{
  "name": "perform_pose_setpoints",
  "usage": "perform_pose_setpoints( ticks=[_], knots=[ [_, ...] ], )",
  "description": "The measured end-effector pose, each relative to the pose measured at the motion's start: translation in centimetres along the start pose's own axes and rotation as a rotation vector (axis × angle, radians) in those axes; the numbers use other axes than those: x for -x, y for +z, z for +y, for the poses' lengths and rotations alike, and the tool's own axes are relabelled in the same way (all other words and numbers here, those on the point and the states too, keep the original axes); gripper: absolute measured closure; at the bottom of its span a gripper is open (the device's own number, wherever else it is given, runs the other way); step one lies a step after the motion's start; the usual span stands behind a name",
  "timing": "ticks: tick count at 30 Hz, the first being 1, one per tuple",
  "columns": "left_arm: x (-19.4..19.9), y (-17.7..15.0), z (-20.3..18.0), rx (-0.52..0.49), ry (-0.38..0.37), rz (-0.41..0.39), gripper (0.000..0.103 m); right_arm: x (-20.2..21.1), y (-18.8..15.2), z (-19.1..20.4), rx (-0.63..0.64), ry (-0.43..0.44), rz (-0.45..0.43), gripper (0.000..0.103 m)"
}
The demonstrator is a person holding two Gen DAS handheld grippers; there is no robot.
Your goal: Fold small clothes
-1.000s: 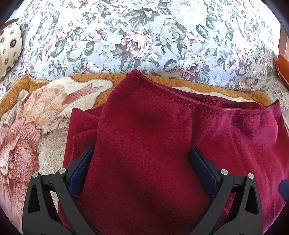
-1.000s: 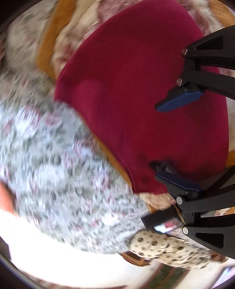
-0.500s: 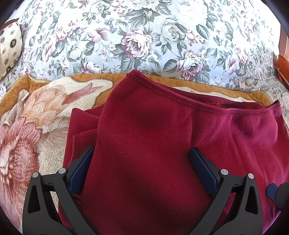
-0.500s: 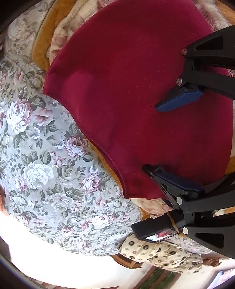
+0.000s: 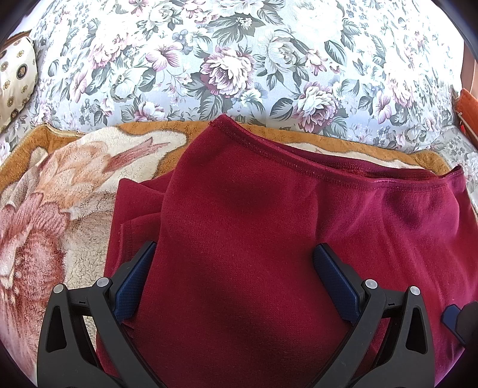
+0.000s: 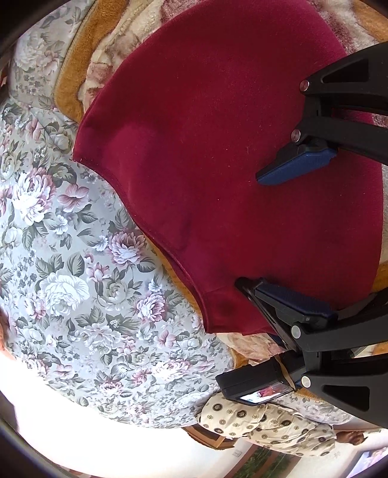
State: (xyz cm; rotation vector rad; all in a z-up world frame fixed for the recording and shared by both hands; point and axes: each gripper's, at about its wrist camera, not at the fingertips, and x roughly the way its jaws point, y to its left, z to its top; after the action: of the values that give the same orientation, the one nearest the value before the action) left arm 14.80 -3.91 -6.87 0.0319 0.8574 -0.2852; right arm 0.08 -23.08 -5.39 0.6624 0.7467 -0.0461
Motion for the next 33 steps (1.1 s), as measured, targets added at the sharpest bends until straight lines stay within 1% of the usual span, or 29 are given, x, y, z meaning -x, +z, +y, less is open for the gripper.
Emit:
perform_pose_setpoints(
  ticks=[11,14,19,27,33],
  knots=[
    [0.0,0.0,0.0,0.001,0.000,0.001,0.001,0.5,0.3,-0.7,-0.004,-0.015,-0.016,0.036],
    [0.0,0.0,0.0,0.001,0.000,0.002,0.001,0.3,0.3,-0.7,-0.012,-0.015,-0.011,0.036],
    [0.0,0.0,0.0,0.001,0.000,0.002,0.001,-0.3,0.1,0.1,0.021,-0.010,0.005,0.036],
    [-0.1,-0.1,0.0,0.001,0.000,0.002,0.001,0.4,0.3,-1.1,-0.015,-0.017,-0.021,0.036],
    [0.0,-0.1,0.0,0.002,0.000,0.003,0.001,0.4,0.2,-0.6,0.005,-0.031,-0.021,0.036]
  ],
)
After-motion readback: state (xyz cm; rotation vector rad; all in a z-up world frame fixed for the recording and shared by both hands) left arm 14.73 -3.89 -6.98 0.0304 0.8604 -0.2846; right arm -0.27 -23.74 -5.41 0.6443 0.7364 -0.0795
